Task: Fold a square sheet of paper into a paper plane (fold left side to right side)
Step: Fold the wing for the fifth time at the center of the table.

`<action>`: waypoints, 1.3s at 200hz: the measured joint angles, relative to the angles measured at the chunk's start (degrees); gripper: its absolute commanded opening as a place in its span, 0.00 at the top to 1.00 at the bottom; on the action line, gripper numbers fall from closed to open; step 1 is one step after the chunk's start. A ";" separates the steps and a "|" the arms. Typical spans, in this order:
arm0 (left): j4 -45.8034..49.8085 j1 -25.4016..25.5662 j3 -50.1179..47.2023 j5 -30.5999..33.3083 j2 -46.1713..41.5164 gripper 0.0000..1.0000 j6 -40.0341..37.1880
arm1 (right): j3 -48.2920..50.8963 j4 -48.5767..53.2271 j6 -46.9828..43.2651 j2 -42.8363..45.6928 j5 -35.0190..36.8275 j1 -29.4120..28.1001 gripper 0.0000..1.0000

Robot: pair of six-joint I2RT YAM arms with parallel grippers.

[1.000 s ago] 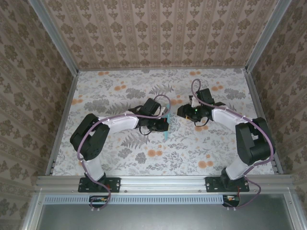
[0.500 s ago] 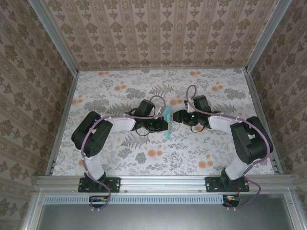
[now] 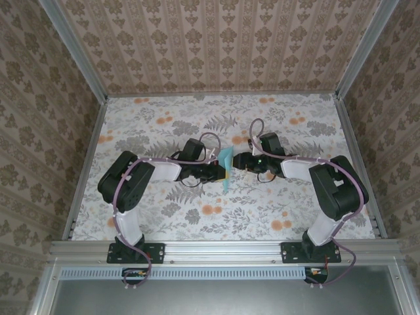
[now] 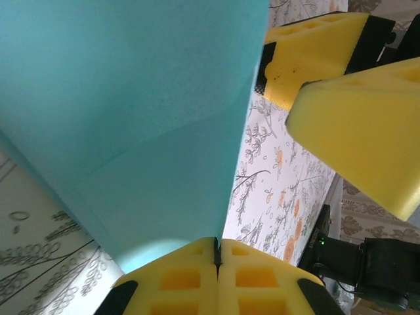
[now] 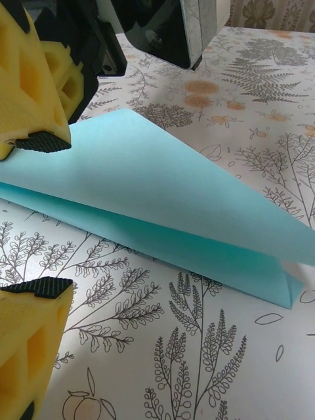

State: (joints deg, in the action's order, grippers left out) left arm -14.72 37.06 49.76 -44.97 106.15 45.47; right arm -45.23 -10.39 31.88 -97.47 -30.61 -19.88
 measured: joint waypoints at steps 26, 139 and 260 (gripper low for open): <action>-1.75 -0.90 -1.20 -1.40 0.57 1.00 0.00 | 0.00 -0.17 0.11 -0.83 0.02 -0.81 0.44; -4.07 -3.21 -2.49 -3.98 1.38 1.00 -0.02 | -2.84 -4.42 6.91 -6.56 1.95 -3.43 0.47; -3.98 -3.41 -2.49 -4.07 1.38 0.89 -0.04 | -8.57 -1.31 9.07 -10.67 5.57 -5.57 0.60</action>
State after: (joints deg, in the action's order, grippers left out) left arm -18.70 33.65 47.27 -49.04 107.53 45.43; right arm -53.80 -11.70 40.95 -108.14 -25.04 -25.45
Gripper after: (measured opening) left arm 0.084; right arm 0.404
